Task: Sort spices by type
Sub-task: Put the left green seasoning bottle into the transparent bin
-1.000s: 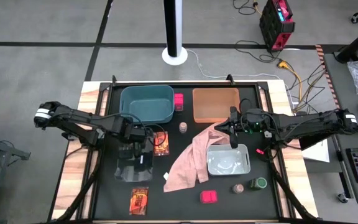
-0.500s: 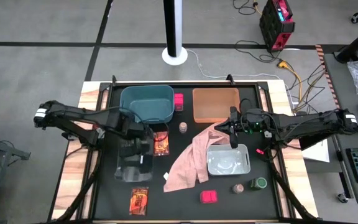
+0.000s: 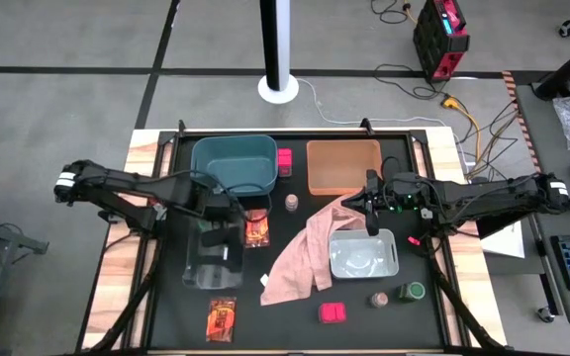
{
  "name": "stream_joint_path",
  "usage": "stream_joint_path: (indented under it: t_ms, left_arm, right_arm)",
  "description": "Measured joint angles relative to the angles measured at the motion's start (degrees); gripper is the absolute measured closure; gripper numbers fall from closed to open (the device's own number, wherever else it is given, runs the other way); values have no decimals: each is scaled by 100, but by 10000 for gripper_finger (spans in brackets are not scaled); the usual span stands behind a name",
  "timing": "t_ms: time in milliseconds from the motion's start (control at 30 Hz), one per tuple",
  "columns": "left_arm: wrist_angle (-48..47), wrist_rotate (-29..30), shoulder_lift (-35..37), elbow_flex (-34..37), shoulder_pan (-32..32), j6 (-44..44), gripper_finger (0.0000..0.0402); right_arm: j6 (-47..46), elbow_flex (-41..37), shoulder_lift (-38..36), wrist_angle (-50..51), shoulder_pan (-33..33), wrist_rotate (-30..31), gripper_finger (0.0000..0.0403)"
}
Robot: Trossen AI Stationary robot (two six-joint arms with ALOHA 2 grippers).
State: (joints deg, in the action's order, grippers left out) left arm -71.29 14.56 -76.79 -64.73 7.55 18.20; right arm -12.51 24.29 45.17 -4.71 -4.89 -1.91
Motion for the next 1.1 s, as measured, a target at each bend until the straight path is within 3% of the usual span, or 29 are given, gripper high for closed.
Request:
stream_joint_path:
  t_ms: [133, 633, 1100]
  left_arm:
    - [-243, 5, 2, 164, 110, 170, 399]
    - [-282, -13, 2, 326, 243, -397, 401]
    - [-266, -166, 2, 380, 247, -389, 402]
  right_arm:
    - [0, 0, 0, -2, 0, 0, 390]
    - [-9, 0, 0, -2, 0, 0, 390]
    - [-13, 0, 0, -2, 0, -2, 390]
